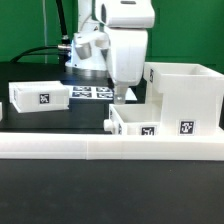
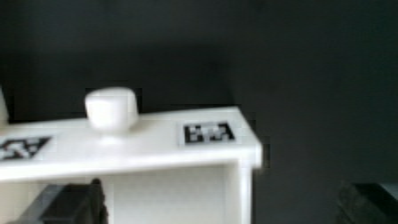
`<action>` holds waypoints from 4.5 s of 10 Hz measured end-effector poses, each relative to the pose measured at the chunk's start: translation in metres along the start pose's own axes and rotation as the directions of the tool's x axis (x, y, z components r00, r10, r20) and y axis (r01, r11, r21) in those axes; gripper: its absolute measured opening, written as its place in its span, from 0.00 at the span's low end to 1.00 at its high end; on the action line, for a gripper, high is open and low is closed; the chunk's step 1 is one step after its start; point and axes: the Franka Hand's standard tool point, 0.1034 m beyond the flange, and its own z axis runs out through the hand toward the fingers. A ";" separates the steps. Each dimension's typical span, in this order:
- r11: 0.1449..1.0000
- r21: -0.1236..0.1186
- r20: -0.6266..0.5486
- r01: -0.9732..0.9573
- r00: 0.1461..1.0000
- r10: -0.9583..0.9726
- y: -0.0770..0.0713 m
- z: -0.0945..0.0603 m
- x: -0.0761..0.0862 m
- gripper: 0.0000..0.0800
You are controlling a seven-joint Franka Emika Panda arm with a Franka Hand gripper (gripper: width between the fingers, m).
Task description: Assemble drawer
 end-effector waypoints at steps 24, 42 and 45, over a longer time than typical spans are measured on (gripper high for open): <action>0.994 -0.105 -0.240 -0.030 0.971 0.004 0.020 0.041 -0.005 0.81; 0.997 -0.049 -0.221 0.062 0.973 -0.072 0.015 0.052 0.025 0.81; 0.998 -0.065 -0.206 0.025 0.978 -0.038 0.015 0.044 -0.008 0.81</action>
Offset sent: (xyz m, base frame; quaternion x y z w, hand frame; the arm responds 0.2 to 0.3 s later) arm -0.0107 -0.0036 -0.0224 -0.0187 0.1580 -0.0384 0.9865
